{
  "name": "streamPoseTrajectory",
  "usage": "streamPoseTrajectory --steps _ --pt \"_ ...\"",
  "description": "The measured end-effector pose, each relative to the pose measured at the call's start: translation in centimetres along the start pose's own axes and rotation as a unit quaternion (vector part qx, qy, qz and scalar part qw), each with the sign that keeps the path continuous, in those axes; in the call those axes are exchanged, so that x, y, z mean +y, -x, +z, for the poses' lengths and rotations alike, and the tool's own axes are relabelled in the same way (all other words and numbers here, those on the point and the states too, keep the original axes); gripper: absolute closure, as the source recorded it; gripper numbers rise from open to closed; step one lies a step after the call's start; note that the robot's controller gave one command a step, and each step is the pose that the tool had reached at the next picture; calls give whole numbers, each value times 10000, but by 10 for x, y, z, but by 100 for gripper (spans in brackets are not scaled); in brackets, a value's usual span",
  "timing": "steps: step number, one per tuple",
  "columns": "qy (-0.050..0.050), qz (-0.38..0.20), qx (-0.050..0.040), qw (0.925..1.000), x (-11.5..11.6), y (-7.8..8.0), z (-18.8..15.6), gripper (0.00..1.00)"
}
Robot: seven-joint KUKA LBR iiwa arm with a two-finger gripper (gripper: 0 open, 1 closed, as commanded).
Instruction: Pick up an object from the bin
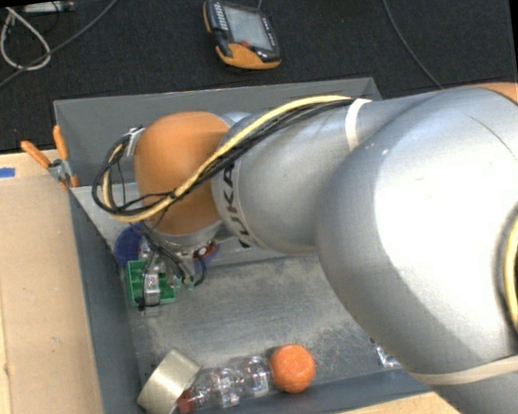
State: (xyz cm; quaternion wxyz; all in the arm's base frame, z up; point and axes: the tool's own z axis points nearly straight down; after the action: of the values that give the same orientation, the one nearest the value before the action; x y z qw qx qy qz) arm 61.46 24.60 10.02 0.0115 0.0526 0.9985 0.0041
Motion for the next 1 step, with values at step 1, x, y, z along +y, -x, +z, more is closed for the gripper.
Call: streamPoseTrajectory --steps 1 --pt "5 3 -8 10000 0 1 -6 100"
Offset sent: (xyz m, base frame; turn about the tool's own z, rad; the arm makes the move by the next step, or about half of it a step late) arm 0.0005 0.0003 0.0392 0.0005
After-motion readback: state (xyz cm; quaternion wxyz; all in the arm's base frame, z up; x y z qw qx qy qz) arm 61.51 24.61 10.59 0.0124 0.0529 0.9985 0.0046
